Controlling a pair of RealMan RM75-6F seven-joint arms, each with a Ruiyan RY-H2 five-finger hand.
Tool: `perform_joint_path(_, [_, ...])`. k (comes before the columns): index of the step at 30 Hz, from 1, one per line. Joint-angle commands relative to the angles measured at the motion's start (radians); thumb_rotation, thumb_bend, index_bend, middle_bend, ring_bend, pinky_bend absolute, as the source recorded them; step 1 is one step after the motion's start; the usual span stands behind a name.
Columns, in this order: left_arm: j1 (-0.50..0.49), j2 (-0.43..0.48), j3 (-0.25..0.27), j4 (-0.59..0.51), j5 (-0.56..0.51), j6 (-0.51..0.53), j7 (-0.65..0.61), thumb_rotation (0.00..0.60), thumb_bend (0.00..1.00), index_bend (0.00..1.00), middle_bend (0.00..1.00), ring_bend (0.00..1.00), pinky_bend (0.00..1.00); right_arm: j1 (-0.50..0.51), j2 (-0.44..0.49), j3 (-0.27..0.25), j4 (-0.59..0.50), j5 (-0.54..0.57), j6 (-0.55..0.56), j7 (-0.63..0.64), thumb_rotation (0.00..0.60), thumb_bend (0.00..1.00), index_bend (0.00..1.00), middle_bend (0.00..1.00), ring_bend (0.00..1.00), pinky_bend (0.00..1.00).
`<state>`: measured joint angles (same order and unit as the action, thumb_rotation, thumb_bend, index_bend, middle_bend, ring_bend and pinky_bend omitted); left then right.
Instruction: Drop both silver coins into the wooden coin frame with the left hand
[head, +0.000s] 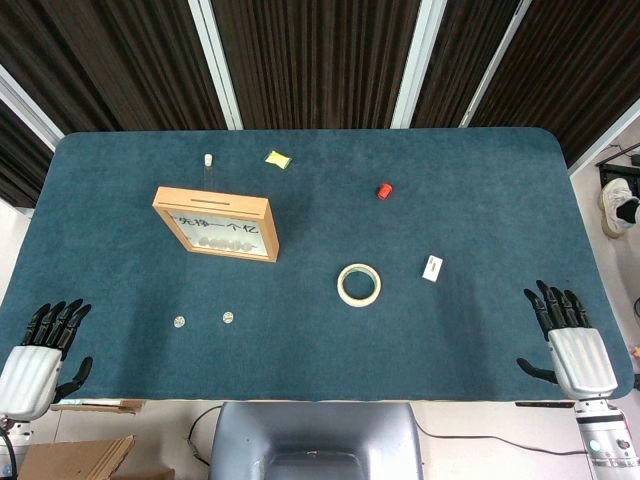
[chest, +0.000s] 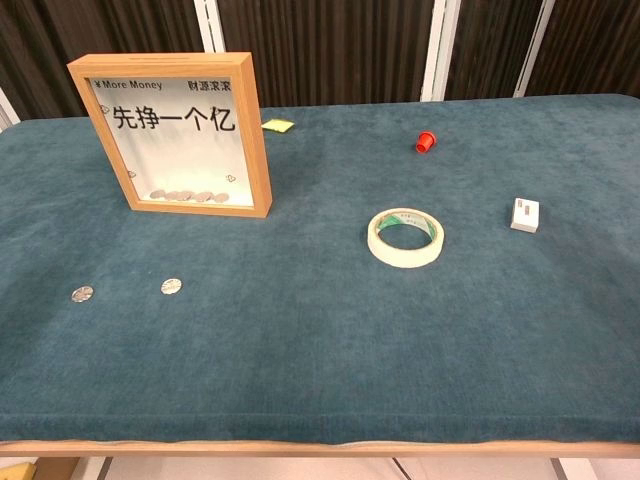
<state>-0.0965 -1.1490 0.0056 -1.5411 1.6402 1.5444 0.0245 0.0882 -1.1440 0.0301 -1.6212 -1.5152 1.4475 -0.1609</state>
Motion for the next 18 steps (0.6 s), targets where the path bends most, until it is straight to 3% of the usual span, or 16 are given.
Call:
perform_joint_path(1, [0.0, -0.002, 0.003, -0.001, 0.008, 0.002, -0.002, 0.6, 0.41, 0.0, 0.04, 0.0, 0.03, 0.0, 0.0, -0.002, 0.0, -0.005, 0.002, 0.004, 0.6, 0.18, 0.0, 0.0, 0.0, 0.0])
perform_joint_path(4, [-0.01, -0.014, 0.012, 0.005, 0.024, -0.012, -0.024, 0.6, 0.4, 0.0, 0.04, 0.0, 0.04, -0.003, 0.001, -0.003, 0.002, -0.009, 0.008, 0.006, 0.6, 0.18, 0.0, 0.0, 0.0, 0.0])
perform_joint_path(6, [-0.017, -0.056, 0.004, 0.036, 0.034, -0.003, -0.025, 0.6, 0.4, 0.04, 0.13, 0.06, 0.18, -0.005, 0.003, -0.001, 0.0, -0.01, 0.014, 0.017, 0.6, 0.18, 0.0, 0.0, 0.0, 0.0])
perform_joint_path(7, [-0.019, -0.086, -0.003, 0.063, 0.044, 0.011, -0.018, 0.6, 0.4, 0.1, 0.27, 0.2, 0.41, -0.006, 0.003, 0.0, 0.003, -0.012, 0.017, 0.016, 0.6, 0.18, 0.0, 0.0, 0.0, 0.0])
perform_joint_path(8, [-0.022, -0.129, -0.006, 0.104, 0.057, 0.024, -0.012, 0.6, 0.4, 0.13, 0.38, 0.31, 0.57, -0.007, 0.002, 0.001, 0.006, -0.011, 0.018, 0.016, 0.6, 0.18, 0.0, 0.0, 0.0, 0.0])
perform_joint_path(9, [-0.026, -0.158, -0.004, 0.132, 0.064, 0.024, -0.011, 0.6, 0.4, 0.19, 0.55, 0.49, 0.79, -0.007, 0.001, 0.001, 0.006, -0.009, 0.017, 0.017, 0.6, 0.18, 0.0, 0.0, 0.0, 0.0])
perform_joint_path(10, [-0.031, -0.183, 0.0, 0.157, 0.073, 0.019, -0.017, 0.6, 0.4, 0.24, 0.72, 0.66, 0.93, -0.007, 0.001, 0.001, 0.004, -0.007, 0.016, 0.019, 0.6, 0.18, 0.0, 0.0, 0.0, 0.0])
perform_joint_path(11, [-0.036, -0.207, 0.004, 0.178, 0.079, 0.014, -0.029, 0.6, 0.4, 0.28, 0.85, 0.79, 0.99, -0.007, 0.001, 0.002, 0.003, -0.007, 0.016, 0.021, 0.6, 0.18, 0.0, 0.0, 0.0, 0.0])
perform_joint_path(13, [-0.048, -0.265, 0.008, 0.218, 0.083, 0.002, -0.068, 0.6, 0.4, 0.37, 0.98, 0.94, 1.0, -0.006, -0.003, 0.003, 0.003, -0.008, 0.017, 0.02, 0.6, 0.18, 0.0, 0.0, 0.0, 0.0])
perform_joint_path(14, [-0.053, -0.292, 0.011, 0.239, 0.081, -0.009, -0.078, 0.6, 0.41, 0.39, 0.99, 0.97, 1.0, -0.005, -0.006, 0.004, 0.004, -0.009, 0.016, 0.017, 0.6, 0.18, 0.0, 0.0, 0.0, 0.0])
perform_joint_path(18, [-0.069, -0.361, 0.007, 0.275, 0.045, -0.067, -0.045, 0.6, 0.41, 0.43, 1.0, 1.0, 1.0, 0.0, -0.009, 0.002, 0.003, -0.005, 0.003, 0.007, 0.6, 0.18, 0.0, 0.0, 0.0, 0.0])
